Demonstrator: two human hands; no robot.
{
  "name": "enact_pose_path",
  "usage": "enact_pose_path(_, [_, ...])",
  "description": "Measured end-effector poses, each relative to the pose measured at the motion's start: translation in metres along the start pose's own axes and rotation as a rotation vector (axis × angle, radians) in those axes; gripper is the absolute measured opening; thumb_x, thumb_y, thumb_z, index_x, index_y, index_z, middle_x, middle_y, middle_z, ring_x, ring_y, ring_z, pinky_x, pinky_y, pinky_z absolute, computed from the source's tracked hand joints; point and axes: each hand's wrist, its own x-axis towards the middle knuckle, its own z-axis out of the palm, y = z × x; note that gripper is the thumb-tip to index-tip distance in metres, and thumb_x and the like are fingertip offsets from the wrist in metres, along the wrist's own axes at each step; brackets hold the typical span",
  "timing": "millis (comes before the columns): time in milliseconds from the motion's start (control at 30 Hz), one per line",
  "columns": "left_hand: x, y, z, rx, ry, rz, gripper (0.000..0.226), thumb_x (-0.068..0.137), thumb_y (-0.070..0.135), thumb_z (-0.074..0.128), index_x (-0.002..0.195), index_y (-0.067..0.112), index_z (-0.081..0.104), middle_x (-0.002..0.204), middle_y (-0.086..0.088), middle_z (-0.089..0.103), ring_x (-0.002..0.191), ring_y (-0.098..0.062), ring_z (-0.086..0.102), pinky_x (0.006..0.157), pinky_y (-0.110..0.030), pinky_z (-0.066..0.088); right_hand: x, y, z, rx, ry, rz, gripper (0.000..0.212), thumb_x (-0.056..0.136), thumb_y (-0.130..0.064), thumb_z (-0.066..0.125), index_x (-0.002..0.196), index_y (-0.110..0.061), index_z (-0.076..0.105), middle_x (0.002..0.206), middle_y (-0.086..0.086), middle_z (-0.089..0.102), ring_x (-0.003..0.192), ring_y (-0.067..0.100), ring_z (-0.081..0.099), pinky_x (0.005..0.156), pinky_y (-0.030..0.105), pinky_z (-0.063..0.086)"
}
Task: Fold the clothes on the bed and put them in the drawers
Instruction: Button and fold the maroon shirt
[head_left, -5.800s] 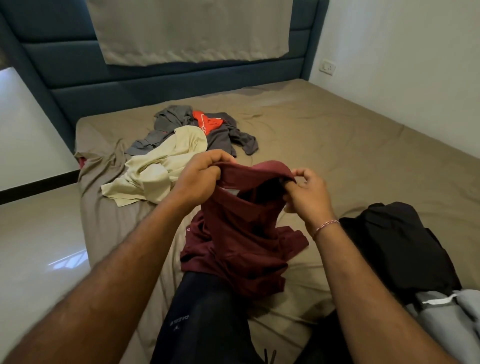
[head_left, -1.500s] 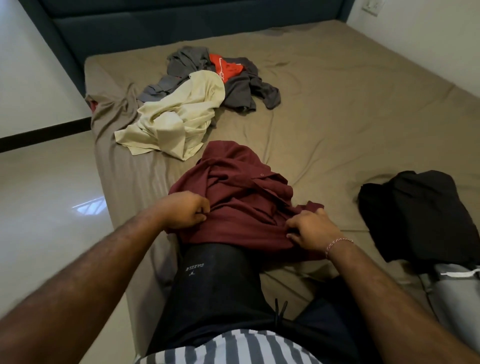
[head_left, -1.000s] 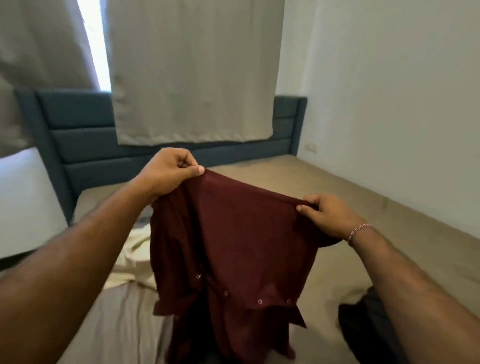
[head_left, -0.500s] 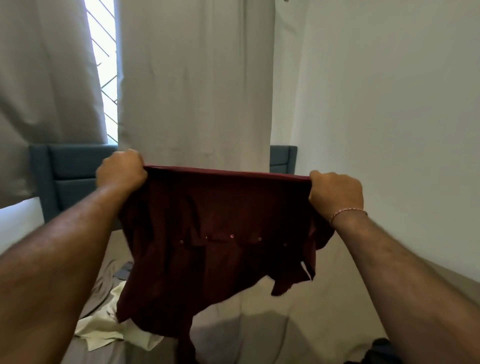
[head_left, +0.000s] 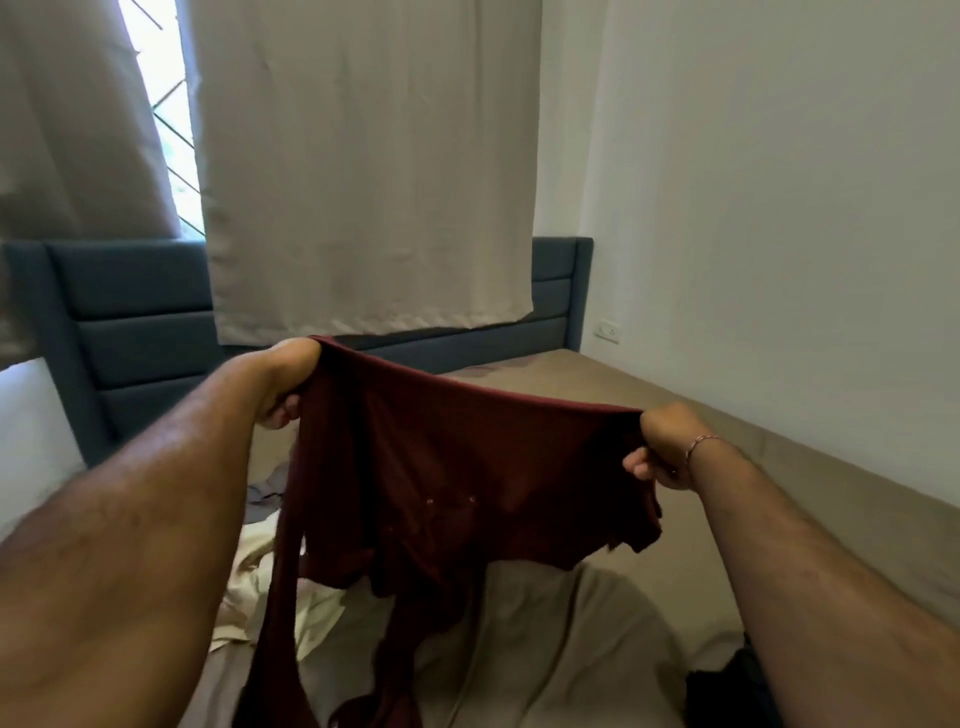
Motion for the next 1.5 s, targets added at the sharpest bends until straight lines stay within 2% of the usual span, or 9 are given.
enact_pose_path(267, [0.073,0.027,0.068,-0.912,-0.246,-0.019,0.074,0.101,0.067,0.035,0.129,0.001,0.055,0.126,-0.032,0.065,0.103,-0.057,0.067,0.062,-0.054,0.063,0.060,-0.017,0.045,0.587,-0.268,0.053,0.033,0.110,-0.017,0.032,0.129,-0.007,0.057,0.128,0.021,0.060,0.109,0.043,0.067,0.059,0.046,0.064])
enact_pose_path(433, [0.080,0.139,0.056,-1.377,-0.231,0.614,0.031,0.097,0.046,0.049,0.083,0.024,0.066,0.081,-0.003,0.068,0.088,-0.026,0.066,0.084,-0.047,0.059,0.084,-0.109,0.033,0.803,-0.015,-0.397,0.045,0.104,-0.010,0.041,0.106,-0.034,0.079,0.105,0.001,0.077,0.107,0.025,0.069,0.074,0.040,0.061])
enact_pose_path(600, [0.042,0.189,0.017,-1.421,-0.314,0.976,0.032,0.101,0.042,0.044,0.084,0.029,0.068,0.076,0.002,0.060,0.075,-0.019,0.065,0.078,-0.037,0.054,0.067,-0.148,0.000,0.748,0.130,-0.651,0.055,0.105,-0.009,0.040,0.117,-0.052,0.072,0.124,-0.011,0.065,0.109,0.011,0.064,0.064,0.008,0.053])
enact_pose_path(800, [0.003,0.146,-0.005,-1.247,-0.411,1.092,0.032,0.107,0.042,0.035,0.127,0.028,0.056,0.104,0.000,0.060,0.099,-0.020,0.064,0.089,-0.041,0.052,0.037,-0.120,0.000,0.766,0.181,-0.707,0.054,0.095,-0.014,0.041,0.119,-0.052,0.072,0.126,-0.014,0.062,0.112,0.013,0.062,0.078,0.019,0.056])
enact_pose_path(967, [-0.023,0.085,0.005,-0.834,-0.133,0.742,0.037,0.106,0.043,0.032,0.119,0.026,0.062,0.103,0.002,0.071,0.102,-0.024,0.069,0.099,-0.049,0.049,-0.005,-0.062,0.014,0.725,0.209,-0.550,0.033,0.090,-0.021,0.054,0.102,-0.037,0.081,0.102,-0.005,0.077,0.096,0.015,0.071,0.064,0.019,0.059])
enact_pose_path(1067, [-0.023,0.026,0.040,-0.571,0.039,0.441,0.048,0.109,0.041,0.026,0.134,0.018,0.060,0.110,-0.001,0.076,0.089,-0.025,0.077,0.074,-0.036,0.054,-0.012,-0.017,0.032,0.532,0.216,-0.394,0.038,0.079,-0.014,0.045,0.084,-0.032,0.079,0.092,0.001,0.076,0.095,0.027,0.072,0.080,0.041,0.059])
enact_pose_path(1200, [-0.029,-0.137,0.114,-0.259,-0.157,-0.025,0.055,0.108,0.047,0.026,0.129,0.011,0.062,0.106,-0.010,0.074,0.082,-0.033,0.074,0.065,-0.031,0.049,-0.022,0.098,0.105,0.184,0.007,-0.124,0.019,0.092,-0.011,0.050,0.082,-0.014,0.066,0.107,0.026,0.070,0.107,0.043,0.068,0.090,0.060,0.055])
enact_pose_path(1333, [-0.050,-0.280,0.183,-0.095,-0.196,-0.396,0.075,0.107,0.058,0.027,0.142,-0.006,0.043,0.102,-0.027,0.072,0.090,-0.041,0.076,0.074,-0.041,0.061,-0.053,0.194,0.156,0.078,-0.109,-0.022,0.034,0.098,-0.011,0.049,0.125,-0.001,0.066,0.111,0.012,0.066,0.103,0.030,0.063,0.095,0.048,0.052])
enact_pose_path(1500, [-0.058,-0.353,0.226,-0.266,-0.016,-0.502,0.062,0.107,0.053,0.039,0.162,0.026,0.024,0.114,-0.024,0.056,0.084,-0.039,0.069,0.073,-0.046,0.059,-0.068,0.244,0.165,0.103,-0.125,0.073,0.027,0.090,-0.011,0.049,0.093,-0.014,0.075,0.105,0.020,0.074,0.102,0.042,0.069,0.093,0.052,0.058])
